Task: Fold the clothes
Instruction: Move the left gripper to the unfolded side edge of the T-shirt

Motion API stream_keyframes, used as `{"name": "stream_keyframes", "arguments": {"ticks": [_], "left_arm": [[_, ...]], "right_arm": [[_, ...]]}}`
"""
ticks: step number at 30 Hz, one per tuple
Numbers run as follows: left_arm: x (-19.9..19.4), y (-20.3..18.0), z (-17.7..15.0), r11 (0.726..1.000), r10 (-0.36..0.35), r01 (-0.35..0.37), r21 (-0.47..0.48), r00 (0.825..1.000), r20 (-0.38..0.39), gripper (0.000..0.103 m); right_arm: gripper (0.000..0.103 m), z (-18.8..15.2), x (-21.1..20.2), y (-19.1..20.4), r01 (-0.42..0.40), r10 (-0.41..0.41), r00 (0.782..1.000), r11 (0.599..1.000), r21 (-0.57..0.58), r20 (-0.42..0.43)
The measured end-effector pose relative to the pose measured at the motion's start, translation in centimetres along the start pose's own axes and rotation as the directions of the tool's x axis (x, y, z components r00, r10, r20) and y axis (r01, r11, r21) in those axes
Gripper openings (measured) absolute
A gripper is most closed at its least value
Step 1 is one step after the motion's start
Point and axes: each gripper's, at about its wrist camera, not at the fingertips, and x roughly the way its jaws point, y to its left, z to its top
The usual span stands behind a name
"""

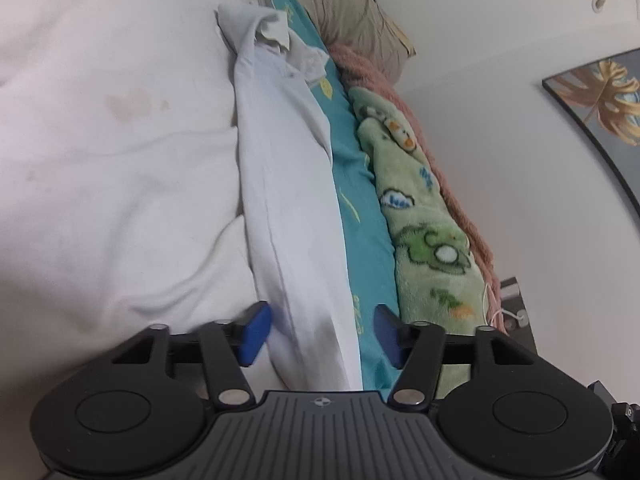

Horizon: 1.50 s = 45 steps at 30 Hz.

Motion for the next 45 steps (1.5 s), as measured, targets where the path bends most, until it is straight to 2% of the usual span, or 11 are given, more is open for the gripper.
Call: {"name": "stream_keyframes", "arguments": {"ticks": [6, 11, 16, 20, 23, 27, 32, 34, 37, 39, 45], "left_arm": [[-1.4, 0.0, -0.1, 0.993, 0.096, -0.095, -0.077, 0.995, 0.015, 0.060], [-1.0, -0.3, -0.2, 0.993, 0.113, -0.112, -0.043, 0.993, 0.023, 0.062], [0.1, -1.7, -0.1, 0.998, 0.058, -0.058, 0.026, 0.998, 0.003, 0.094], [0.8, -2.6, -0.4, 0.997, 0.033, -0.032, 0.075, 0.999, -0.018, 0.101], [0.8, -2.5, -0.4, 0.996, -0.056, 0.060, 0.058, 0.996, -0.068, 0.098], [0.4, -2.0, -0.3, 0.977, -0.211, 0.208, -0.041, 0.973, -0.097, 0.095], [-0.9, -2.0, -0.4, 0.915, -0.400, 0.394, -0.083, 0.913, -0.082, 0.081], [-1.1, -2.1, -0.6, 0.906, -0.421, 0.416, -0.073, 0.903, -0.082, 0.075], [0.6, -2.4, -1.3, 0.927, -0.376, 0.371, -0.057, 0.915, -0.148, 0.066], [2.4, -2.7, -2.0, 0.939, -0.345, 0.341, -0.052, 0.922, -0.176, 0.068], [4.2, -2.6, -2.8, 0.968, -0.249, 0.251, -0.009, 0.957, -0.151, 0.067]], "right_arm": [[0.087, -0.3, 0.4, -0.3, 0.024, -0.023, 1.000, 1.000, 0.010, -0.020], [0.087, -0.3, 0.7, -0.4, 0.031, -0.031, 0.999, 0.999, 0.011, -0.027], [0.087, -0.3, 1.3, -0.1, 0.046, -0.046, 0.999, 0.999, -0.006, -0.027], [0.086, -0.6, 1.8, 0.0, 0.065, -0.066, 0.997, 0.998, -0.016, -0.038], [0.086, -0.8, 2.1, -0.1, 0.082, -0.083, 0.996, 0.996, -0.022, -0.046], [0.086, -0.9, 2.1, -0.4, 0.098, -0.098, 0.994, 0.995, -0.010, -0.047], [0.086, -0.8, 2.0, -0.8, 0.092, -0.091, 0.995, 0.996, 0.017, -0.049], [0.086, -0.8, 2.1, -0.8, 0.086, -0.085, 0.995, 0.996, 0.026, -0.050], [0.086, -0.8, 2.2, -1.0, 0.077, -0.075, 0.996, 0.996, 0.040, -0.057], [0.087, -0.7, 2.2, -1.1, 0.093, -0.091, 0.994, 0.995, 0.045, -0.057], [0.087, -0.4, 1.5, -2.2, 0.091, -0.088, 0.996, 0.988, 0.122, -0.033]]}}
